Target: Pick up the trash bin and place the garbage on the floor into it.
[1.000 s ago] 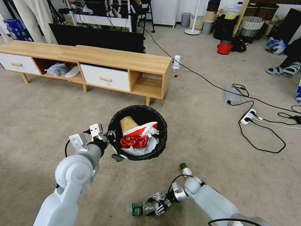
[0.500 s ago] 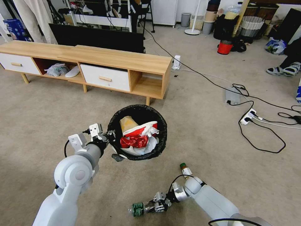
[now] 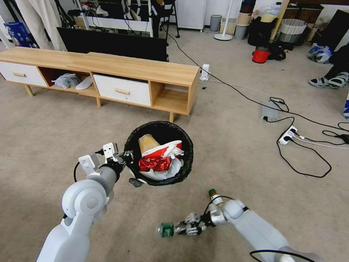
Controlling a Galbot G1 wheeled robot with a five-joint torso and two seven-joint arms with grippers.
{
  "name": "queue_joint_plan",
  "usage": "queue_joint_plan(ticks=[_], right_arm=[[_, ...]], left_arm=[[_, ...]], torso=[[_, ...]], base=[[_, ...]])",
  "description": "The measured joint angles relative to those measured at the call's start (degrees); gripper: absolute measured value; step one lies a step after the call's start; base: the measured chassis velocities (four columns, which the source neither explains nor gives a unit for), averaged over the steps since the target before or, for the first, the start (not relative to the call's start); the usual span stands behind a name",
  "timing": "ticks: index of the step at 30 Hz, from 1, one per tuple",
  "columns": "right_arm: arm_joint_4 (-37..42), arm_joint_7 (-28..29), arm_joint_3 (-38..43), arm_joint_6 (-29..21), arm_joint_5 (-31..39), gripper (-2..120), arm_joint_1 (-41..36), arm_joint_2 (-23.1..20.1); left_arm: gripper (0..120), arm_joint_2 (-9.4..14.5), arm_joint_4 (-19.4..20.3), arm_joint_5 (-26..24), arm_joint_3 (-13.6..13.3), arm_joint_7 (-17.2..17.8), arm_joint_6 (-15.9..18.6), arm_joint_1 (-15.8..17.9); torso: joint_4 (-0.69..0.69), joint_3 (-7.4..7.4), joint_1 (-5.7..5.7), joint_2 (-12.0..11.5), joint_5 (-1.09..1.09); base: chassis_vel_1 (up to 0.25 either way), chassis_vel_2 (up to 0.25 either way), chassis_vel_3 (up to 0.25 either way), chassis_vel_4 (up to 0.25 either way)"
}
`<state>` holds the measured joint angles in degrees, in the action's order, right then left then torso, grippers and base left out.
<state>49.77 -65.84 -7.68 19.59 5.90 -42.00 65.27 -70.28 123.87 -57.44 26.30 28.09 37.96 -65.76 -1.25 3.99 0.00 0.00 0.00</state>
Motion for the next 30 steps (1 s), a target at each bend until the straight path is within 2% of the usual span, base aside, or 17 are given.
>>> queue_joint_plan(ticks=[1,2,6,10,21,24,30], right_arm=[[1.6,0.0,1.8,-0.2,0.6,25,-0.3,-2.2],[1.6,0.0,1.8,-0.2,0.6,25,-0.3,-2.2],[6.1,-0.1,9.0,-0.7,1.9,25,-2.1,-7.3],[9.0,-0.4,15.3,-1.2,3.2,25,-3.9,-9.7],[14.5,-0.4,26.7,-2.3,6.8,25,-6.4,-11.3],[20.8,-0.2,33.3,-4.0,10.7,25,-7.2,-12.1],[26.6,-0.1,36.7,-5.7,14.1,25,-7.7,-12.8]], left_arm=[[3,0.0,0.0,-0.2,0.0,0.1,0.0,0.2],[3,0.0,0.0,-0.2,0.0,0.1,0.0,0.2],[3,0.2,-0.1,-0.4,-0.1,0.2,0.1,0.4],[3,0.2,0.0,-0.4,-0.1,0.3,0.1,0.2],[3,0.9,0.6,-0.6,0.1,0.4,0.2,-0.4],[3,1.0,0.7,-0.8,-0.2,0.5,0.3,-0.4],[3,1.3,0.7,-1.1,-0.4,1.0,0.4,-0.4]], torso=[[0.0,0.0,0.0,0.0,0.0],[0.0,0.0,0.0,0.0,0.0],[0.0,0.0,0.0,0.0,0.01],[0.01,0.0,0.0,0.0,0.0],[0.01,0.0,0.0,0.0,0.0],[0.0,0.0,0.0,0.0,-0.01],[0.0,0.0,0.0,0.0,0.0]], base=[[0.0,0.0,0.0,0.0],[0.0,0.0,0.0,0.0],[0.0,0.0,0.0,0.0],[0.0,0.0,0.0,0.0],[0.0,0.0,0.0,0.0],[0.0,0.0,0.0,0.0],[0.0,0.0,0.0,0.0]])
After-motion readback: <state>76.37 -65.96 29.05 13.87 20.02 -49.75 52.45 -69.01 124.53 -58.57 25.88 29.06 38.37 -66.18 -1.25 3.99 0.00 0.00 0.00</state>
